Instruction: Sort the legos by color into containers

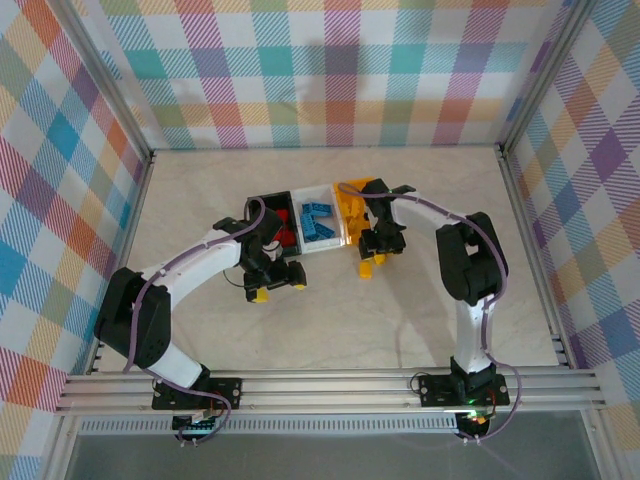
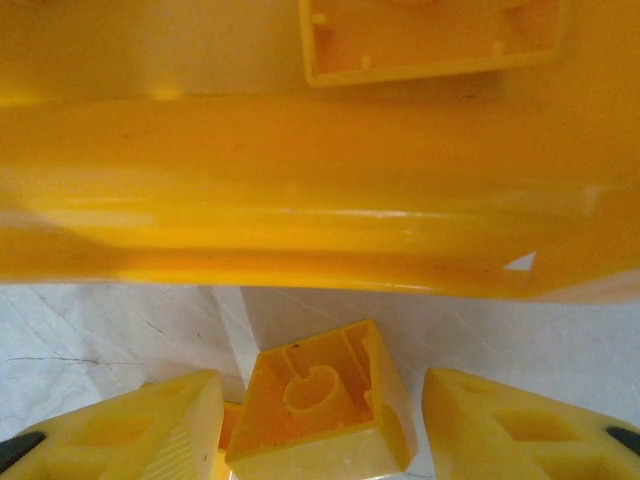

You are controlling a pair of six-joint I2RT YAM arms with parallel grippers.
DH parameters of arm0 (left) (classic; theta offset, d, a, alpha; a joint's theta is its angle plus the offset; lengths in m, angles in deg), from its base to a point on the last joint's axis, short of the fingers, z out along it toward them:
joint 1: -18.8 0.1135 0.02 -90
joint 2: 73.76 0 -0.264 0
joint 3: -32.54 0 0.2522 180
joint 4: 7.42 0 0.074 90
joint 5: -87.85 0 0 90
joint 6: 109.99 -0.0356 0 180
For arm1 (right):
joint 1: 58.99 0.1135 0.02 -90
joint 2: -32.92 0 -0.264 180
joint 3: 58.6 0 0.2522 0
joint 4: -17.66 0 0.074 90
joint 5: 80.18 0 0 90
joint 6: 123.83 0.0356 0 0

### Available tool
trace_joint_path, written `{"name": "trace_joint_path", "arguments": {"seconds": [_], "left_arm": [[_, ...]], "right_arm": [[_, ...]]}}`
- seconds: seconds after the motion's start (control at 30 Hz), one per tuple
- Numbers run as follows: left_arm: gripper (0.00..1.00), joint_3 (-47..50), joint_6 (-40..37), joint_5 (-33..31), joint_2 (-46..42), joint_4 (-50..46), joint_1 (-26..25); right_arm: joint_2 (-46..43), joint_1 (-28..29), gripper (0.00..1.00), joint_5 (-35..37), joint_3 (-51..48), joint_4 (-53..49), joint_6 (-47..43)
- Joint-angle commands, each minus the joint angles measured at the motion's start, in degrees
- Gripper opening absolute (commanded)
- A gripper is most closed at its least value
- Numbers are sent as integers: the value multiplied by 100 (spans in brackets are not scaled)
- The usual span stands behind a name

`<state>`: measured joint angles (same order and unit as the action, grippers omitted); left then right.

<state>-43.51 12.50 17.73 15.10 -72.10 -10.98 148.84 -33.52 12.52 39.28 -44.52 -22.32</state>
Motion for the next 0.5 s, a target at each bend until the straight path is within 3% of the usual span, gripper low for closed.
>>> {"name": "trace_joint_path", "arguments": {"seconds": [0.0, 0.23, 0.47], "left_arm": [[91, 14, -37, -81, -154, -191, -36], [91, 66, -16, -65, -199, -148, -37], [92, 130, 20, -54, -311, -78, -34]], "right_arm": [[-44, 22, 51, 76, -10, 47, 5], [-464, 20, 32, 160, -403, 95, 124], [-1128, 51, 31, 140, -457, -267, 356]]}}
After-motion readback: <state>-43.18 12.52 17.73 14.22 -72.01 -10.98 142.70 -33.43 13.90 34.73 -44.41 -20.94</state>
